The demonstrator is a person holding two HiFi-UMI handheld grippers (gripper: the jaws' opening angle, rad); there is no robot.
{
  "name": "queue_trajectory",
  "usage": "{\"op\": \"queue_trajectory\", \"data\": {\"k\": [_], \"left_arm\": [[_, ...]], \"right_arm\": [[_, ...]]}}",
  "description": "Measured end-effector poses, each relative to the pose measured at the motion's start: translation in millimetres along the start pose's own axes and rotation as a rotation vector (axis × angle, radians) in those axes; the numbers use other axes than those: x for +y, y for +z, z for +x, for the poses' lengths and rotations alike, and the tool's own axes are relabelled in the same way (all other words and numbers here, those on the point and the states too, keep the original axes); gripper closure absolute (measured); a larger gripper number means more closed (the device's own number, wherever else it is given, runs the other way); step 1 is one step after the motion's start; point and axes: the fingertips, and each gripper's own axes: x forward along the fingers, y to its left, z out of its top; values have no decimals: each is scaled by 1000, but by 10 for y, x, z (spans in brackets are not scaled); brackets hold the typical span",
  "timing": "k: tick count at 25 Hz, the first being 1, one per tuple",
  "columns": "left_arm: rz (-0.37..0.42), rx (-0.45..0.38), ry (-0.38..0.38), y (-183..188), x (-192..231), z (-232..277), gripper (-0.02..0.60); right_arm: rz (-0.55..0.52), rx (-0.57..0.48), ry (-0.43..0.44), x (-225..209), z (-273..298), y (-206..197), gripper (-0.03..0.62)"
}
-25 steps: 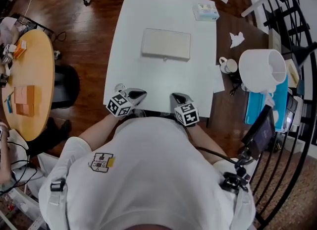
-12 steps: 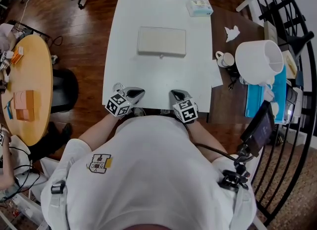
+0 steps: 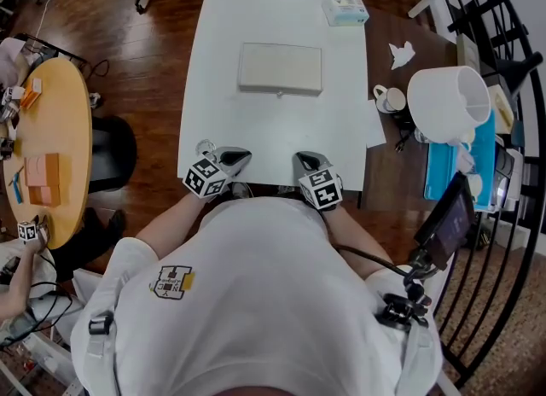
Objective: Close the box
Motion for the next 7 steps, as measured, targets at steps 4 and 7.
{"op": "queue_trajectory", "data": {"k": [4, 7], "left_arm": [[-9, -2, -1, -7, 12, 1, 583], [-9, 3, -3, -15, 13, -18, 583]], "right_arm": [[-4, 5, -4, -1, -15, -19, 595], [-10, 3, -4, 10, -33, -2, 595]]}}
